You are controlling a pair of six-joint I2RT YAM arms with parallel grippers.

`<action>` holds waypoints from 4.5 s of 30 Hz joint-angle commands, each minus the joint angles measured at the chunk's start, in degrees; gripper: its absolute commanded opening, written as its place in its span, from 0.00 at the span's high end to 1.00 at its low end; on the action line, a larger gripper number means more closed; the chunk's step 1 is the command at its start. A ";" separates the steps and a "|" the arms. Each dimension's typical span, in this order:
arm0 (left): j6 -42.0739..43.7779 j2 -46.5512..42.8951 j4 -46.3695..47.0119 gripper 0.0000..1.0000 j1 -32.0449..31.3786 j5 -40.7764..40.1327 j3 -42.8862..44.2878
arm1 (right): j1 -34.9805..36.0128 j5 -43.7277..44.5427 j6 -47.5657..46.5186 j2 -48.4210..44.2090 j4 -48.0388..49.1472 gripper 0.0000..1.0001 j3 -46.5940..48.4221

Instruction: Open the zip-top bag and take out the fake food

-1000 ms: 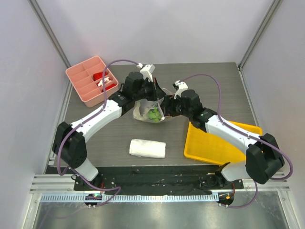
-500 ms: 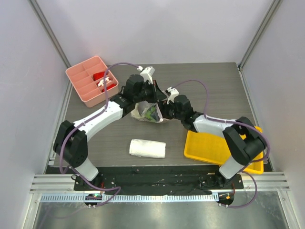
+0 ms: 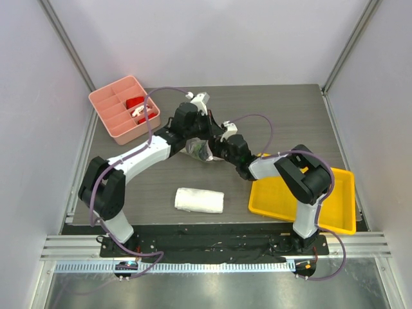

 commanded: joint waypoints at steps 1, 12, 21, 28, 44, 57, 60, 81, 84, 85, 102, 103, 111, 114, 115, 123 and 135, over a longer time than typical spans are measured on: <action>-1.46 -0.99 6.48 1.00 -3.06 4.54 2.39 | 1.39 11.54 2.85 2.22 7.53 0.02 0.70; 4.25 -2.84 0.86 1.00 -2.36 -0.11 2.92 | 1.39 13.05 -2.86 -9.26 1.57 0.88 -1.75; 7.42 -5.03 -1.43 1.00 -0.34 -0.99 1.34 | 0.78 12.08 -2.34 -26.07 -13.11 0.99 -5.80; 8.39 -7.14 -1.08 1.00 1.51 -1.09 -1.91 | -1.68 8.04 -2.94 -33.19 -25.29 0.99 -4.49; 7.51 -5.12 -0.90 1.00 2.30 1.20 0.19 | -2.73 32.35 12.15 -63.68 -75.06 0.99 -6.49; 4.18 -7.58 11.56 1.00 2.04 13.92 -3.14 | -3.88 36.35 26.68 -71.07 -83.79 0.43 -17.66; 3.47 -7.50 15.70 1.00 1.78 15.96 -4.20 | -3.97 34.32 22.64 -71.86 -82.11 0.00 -16.53; 1.71 -7.76 21.60 1.00 0.28 16.41 -7.45 | 2.62 16.04 3.47 -48.08 -39.35 0.60 -4.48; 1.45 -8.37 21.86 1.00 -0.07 16.58 -7.63 | 2.98 14.55 2.59 -44.37 -33.10 0.65 -4.04; 1.36 -8.46 21.95 1.00 -0.24 16.67 -7.80 | 2.98 14.37 2.85 -42.70 -31.24 0.65 -4.39; -0.05 -8.82 23.27 1.00 -1.65 16.84 -9.30 | 2.10 28.33 -1.01 -23.01 -7.77 0.28 -6.77; -0.05 -8.64 23.27 1.00 -1.83 16.84 -9.30 | 2.10 28.69 -1.28 -22.48 -7.15 0.26 -6.68; -0.58 -7.76 23.27 1.00 -3.23 16.32 -8.60 | 1.66 31.94 -3.47 -17.91 -4.69 0.16 -4.31; -0.49 -7.50 23.09 1.00 -3.59 16.41 -8.33 | 1.05 33.18 -2.69 -14.75 -5.73 0.10 -1.94; -0.49 -7.41 23.09 1.00 -3.67 16.32 -8.33 | 0.87 32.74 -2.51 -14.13 -5.65 0.10 -1.41; -0.40 -7.41 22.92 1.00 -4.11 16.14 -8.95 | -0.10 30.89 -6.81 -7.54 12.26 0.23 -2.02; 2.06 -7.85 18.44 1.00 -4.03 13.42 -8.33 | -1.51 24.56 -10.68 1.17 17.72 0.21 4.66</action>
